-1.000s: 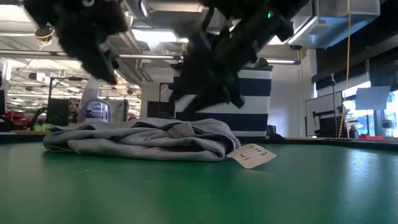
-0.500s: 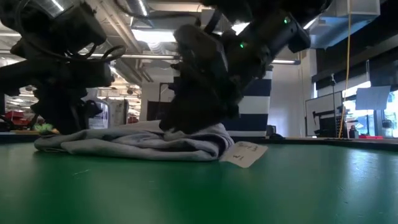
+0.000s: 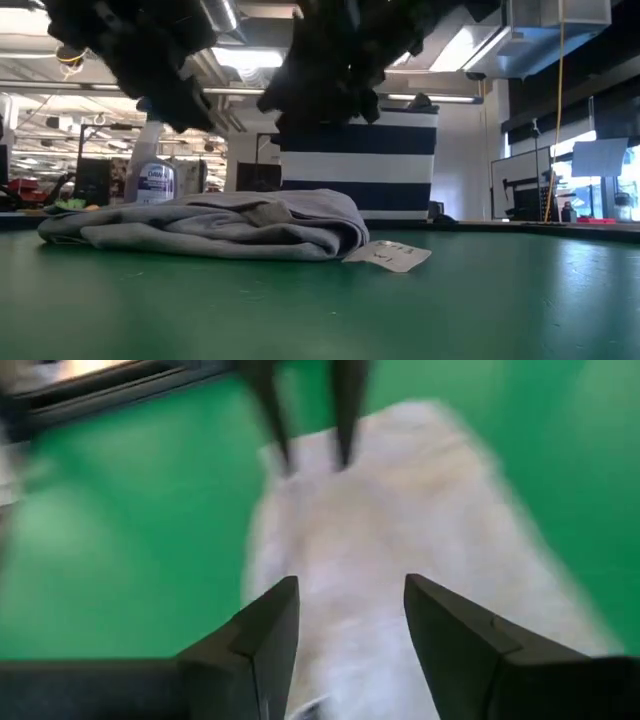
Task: Fold Laundry from Bin
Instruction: Fold the gray shirt, then move the gray shirt to the top left of the table
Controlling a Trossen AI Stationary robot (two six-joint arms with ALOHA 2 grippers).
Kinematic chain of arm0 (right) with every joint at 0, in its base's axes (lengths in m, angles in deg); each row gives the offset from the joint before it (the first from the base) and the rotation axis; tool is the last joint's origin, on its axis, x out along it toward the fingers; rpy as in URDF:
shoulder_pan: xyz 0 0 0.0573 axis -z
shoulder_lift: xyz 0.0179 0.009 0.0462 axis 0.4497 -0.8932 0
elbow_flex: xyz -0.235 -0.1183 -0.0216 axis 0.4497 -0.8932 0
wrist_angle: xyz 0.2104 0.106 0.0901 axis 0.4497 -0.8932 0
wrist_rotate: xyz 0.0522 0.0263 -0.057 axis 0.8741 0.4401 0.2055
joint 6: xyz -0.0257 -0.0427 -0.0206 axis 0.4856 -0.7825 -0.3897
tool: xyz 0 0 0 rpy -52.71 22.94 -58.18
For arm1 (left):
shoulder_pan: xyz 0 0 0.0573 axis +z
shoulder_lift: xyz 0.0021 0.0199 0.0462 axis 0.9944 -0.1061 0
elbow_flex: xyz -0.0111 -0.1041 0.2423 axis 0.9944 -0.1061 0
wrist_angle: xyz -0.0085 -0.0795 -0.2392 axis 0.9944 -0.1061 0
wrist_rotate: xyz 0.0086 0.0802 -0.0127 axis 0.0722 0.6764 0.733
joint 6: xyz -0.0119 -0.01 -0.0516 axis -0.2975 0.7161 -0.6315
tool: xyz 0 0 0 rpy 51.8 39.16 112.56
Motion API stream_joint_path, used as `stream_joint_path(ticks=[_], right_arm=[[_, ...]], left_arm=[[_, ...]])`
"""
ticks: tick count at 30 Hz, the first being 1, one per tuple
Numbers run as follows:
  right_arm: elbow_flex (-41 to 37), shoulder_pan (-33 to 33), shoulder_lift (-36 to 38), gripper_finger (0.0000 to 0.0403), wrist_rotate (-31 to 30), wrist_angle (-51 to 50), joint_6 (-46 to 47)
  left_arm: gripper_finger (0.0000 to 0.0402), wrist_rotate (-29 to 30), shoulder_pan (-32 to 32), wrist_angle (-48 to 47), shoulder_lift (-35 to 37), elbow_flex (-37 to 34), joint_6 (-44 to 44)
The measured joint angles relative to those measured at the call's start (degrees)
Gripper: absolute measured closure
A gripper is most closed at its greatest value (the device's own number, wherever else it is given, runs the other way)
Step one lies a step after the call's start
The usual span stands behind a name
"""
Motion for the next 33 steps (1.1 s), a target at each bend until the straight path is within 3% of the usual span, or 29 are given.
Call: stream_joint_path(ticks=[3,8,13,18,22,25,28,33], right_arm=[[-0.87,1.30,-3.65,0.0221,-2.12,2.11,-0.07],[-0.98,2.43,-8.70,0.0221,5.11,1.15,0.07],[-0.83,2.20,-9.00,0.0221,6.17,-2.74,-0.66],[0.21,3.88,-4.30,0.0221,7.63,-6.14,-0.93],[1.16,5.20,2.17,0.0221,9.15,-10.62,-2.37],[1.02,6.39,4.09,0.0221,8.69,-17.61,-4.37],[0.92,8.24,5.23,0.0221,8.53,-23.37,-6.73],[0.97,11.94,6.57,0.0221,8.08,-28.78,-14.17]], left_arm=[[0.0298,3.60,-0.09,3.11,-2.60,-3.08,0.92],[0.0298,3.70,-0.10,4.99,-8.18,-8.22,0.75],[0.0298,3.66,-0.02,6.28,-11.30,-10.26,0.59],[0.0298,-0.41,1.14,-0.05,-7.26,-5.35,0.51],[0.0298,1.19,1.84,-3.53,-0.54,-0.15,0.48],[0.0298,1.39,1.74,4.36,0.47,-0.62,1.18],[0.0298,0.99,2.01,12.71,-2.91,-2.36,2.67],[0.0298,0.86,3.73,14.60,-13.68,-3.26,4.07]])
